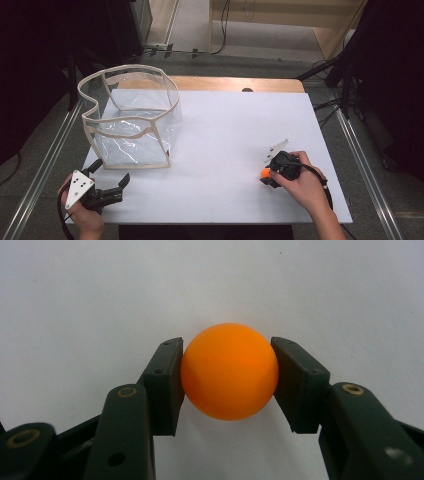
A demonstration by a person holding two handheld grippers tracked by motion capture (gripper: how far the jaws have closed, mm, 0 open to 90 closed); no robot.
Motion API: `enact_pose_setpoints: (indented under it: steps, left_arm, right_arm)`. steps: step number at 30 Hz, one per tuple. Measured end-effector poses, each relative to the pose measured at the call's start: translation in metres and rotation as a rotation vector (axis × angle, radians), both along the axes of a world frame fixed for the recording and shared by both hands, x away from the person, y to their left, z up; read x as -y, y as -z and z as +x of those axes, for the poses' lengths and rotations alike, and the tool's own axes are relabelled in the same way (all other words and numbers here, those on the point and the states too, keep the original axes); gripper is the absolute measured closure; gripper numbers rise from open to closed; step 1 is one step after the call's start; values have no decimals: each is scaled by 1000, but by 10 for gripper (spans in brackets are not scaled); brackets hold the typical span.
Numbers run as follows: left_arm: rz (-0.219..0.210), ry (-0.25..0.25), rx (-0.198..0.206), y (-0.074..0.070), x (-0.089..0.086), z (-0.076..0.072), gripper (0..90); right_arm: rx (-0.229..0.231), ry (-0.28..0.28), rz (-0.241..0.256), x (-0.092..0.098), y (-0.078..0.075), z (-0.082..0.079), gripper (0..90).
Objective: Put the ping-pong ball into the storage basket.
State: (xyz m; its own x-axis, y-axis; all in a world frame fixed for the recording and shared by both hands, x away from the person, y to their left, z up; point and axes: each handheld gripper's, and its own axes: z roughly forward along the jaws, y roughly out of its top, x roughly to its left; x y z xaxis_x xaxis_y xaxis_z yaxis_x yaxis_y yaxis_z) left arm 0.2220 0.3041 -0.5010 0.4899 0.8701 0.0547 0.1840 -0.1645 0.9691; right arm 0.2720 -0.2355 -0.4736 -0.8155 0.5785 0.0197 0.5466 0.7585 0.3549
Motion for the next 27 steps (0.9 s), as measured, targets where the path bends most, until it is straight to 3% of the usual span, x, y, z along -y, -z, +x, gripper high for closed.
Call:
enact_pose_setpoints:
  steps: [27]
  left_arm:
    - [1,1,-1,0,0,0,0]
  right_arm:
    - [-19,-50,10,-23,-8,14,476]
